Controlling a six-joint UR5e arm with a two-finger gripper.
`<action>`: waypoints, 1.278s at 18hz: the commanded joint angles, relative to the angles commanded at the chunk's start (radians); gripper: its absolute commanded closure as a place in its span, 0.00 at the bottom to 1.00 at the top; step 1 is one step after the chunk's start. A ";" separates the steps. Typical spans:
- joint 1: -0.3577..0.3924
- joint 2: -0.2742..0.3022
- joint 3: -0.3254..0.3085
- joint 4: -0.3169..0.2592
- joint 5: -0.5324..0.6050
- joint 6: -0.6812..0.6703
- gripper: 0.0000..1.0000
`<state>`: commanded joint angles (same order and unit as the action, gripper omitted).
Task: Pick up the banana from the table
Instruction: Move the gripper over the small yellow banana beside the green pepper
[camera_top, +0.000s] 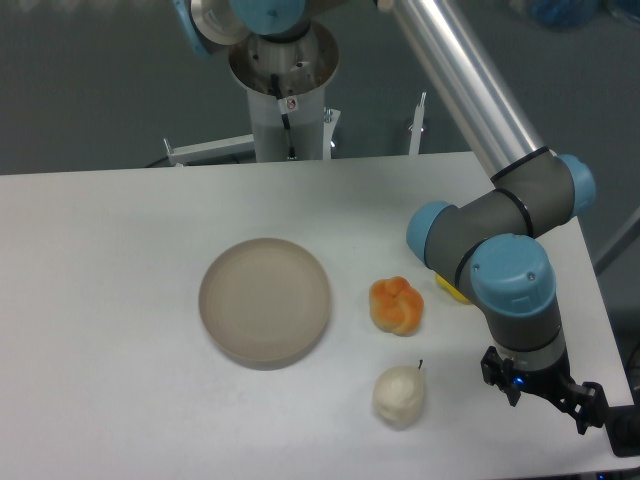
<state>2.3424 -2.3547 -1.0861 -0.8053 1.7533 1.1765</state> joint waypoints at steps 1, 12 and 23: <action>0.000 0.000 0.000 0.000 0.000 0.000 0.00; 0.011 0.051 -0.055 -0.046 -0.002 -0.002 0.00; 0.103 0.190 -0.216 -0.232 -0.003 0.122 0.00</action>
<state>2.4451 -2.1646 -1.3021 -1.0370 1.7503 1.2989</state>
